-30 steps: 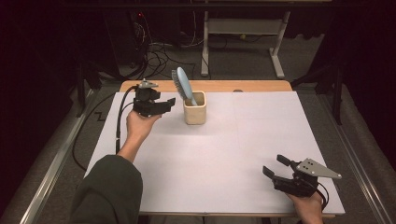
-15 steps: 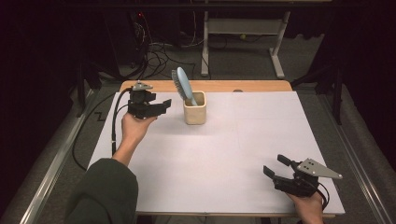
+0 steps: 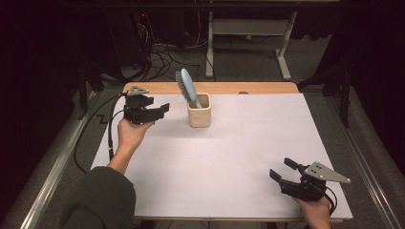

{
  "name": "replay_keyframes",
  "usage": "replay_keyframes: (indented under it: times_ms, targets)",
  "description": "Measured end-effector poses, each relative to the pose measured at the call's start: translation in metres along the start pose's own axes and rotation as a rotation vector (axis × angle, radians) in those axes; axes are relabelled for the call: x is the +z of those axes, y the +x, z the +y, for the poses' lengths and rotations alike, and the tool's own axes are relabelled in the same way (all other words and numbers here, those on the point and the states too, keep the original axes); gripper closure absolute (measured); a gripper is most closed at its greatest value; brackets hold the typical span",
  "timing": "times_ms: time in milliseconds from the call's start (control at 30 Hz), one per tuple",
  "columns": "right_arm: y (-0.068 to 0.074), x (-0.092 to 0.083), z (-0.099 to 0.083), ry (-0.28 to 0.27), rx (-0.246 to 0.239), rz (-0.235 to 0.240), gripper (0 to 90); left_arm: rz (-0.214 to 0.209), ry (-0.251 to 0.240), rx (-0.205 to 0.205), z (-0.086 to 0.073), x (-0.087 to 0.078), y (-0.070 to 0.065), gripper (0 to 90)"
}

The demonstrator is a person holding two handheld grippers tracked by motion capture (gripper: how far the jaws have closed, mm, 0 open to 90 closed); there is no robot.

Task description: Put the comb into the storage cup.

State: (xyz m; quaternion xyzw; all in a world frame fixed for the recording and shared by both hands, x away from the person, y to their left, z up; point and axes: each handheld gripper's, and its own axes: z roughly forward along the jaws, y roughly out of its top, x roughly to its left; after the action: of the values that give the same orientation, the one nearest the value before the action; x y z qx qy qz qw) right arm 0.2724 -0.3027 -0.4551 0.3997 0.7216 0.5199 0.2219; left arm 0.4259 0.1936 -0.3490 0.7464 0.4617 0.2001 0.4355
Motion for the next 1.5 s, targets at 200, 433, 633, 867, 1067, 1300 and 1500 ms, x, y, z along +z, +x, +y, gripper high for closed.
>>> replay_keyframes:
  times_ms: [200, 433, 633, 867, 1067, 1300, 1500]
  targets:
    - [0.000, 0.000, 0.000, -0.002, 0.000, -0.001, 26.2, -0.001, -0.001, -0.001, -0.004, -0.004, 0.001, 31.4]
    - [-0.001, 0.000, 0.000, -0.004, 0.001, -0.001, 26.2, -0.001, -0.011, -0.012, -0.010, -0.010, 0.004, 31.3]
    - [0.000, -0.001, 0.000, -0.005, 0.000, -0.002, 26.2, -0.007, -0.018, -0.012, -0.014, -0.017, 0.005, 31.2]
    - [0.000, -0.001, 0.000, -0.005, 0.001, -0.003, 26.2, -0.008, -0.025, -0.013, -0.018, -0.021, 0.006, 31.2]
    - [-0.001, -0.001, 0.000, -0.006, 0.001, -0.003, 26.2, -0.005, -0.027, -0.021, -0.020, -0.024, 0.007, 31.3]
    - [-0.001, -0.001, 0.000, -0.005, 0.001, -0.004, 26.2, 0.000, -0.024, -0.015, -0.024, -0.030, 0.009, 31.3]
    - [-0.001, -0.001, 0.000, -0.004, 0.004, -0.005, 26.2, -0.011, -0.039, -0.019, -0.027, -0.035, 0.008, 31.6]
